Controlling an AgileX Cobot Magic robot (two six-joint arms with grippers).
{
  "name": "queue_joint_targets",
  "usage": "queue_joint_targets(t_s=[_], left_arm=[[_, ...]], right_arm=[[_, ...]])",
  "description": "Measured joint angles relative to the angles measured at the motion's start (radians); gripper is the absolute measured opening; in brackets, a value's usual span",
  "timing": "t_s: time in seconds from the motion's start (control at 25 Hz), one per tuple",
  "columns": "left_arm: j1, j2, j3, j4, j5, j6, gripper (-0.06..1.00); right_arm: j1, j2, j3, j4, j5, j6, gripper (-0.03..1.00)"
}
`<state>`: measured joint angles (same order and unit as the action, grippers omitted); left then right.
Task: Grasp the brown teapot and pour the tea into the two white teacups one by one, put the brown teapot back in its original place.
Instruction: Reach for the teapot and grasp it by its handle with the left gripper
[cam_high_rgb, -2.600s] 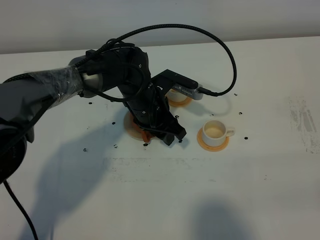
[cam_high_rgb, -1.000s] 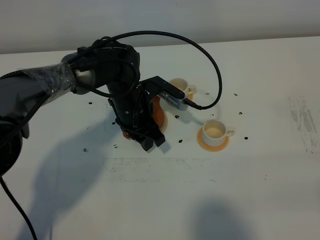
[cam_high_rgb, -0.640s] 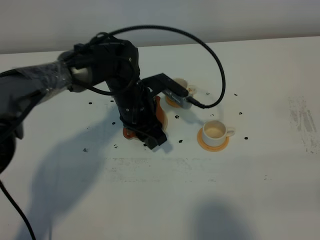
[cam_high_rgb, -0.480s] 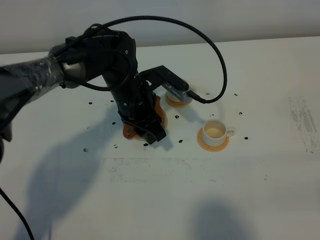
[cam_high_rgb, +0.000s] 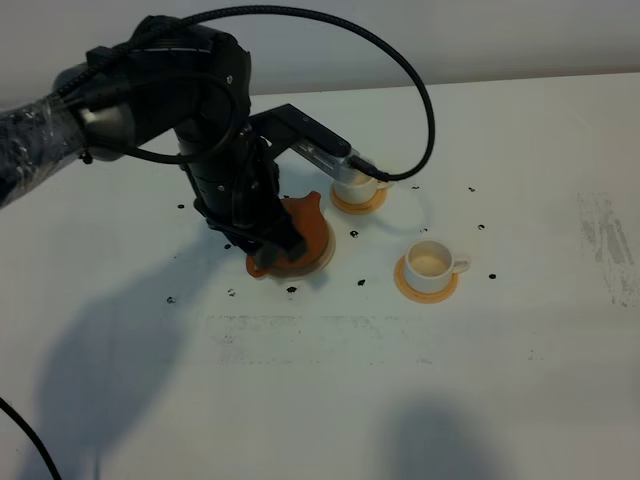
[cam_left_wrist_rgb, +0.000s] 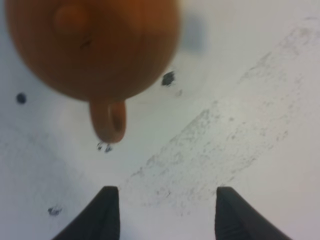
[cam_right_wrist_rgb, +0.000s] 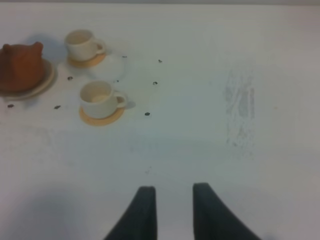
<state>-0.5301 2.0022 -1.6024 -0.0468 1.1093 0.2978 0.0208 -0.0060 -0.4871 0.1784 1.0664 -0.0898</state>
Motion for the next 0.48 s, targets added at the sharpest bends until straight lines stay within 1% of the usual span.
queue_joint_targets(t_s=[0.48], left_arm=[[0.005, -0.003, 0.0, 0.008, 0.078, -0.092, 0.44]], right_arm=[[0.0, 0.0, 0.0, 0.0, 0.0, 0.0, 0.2]])
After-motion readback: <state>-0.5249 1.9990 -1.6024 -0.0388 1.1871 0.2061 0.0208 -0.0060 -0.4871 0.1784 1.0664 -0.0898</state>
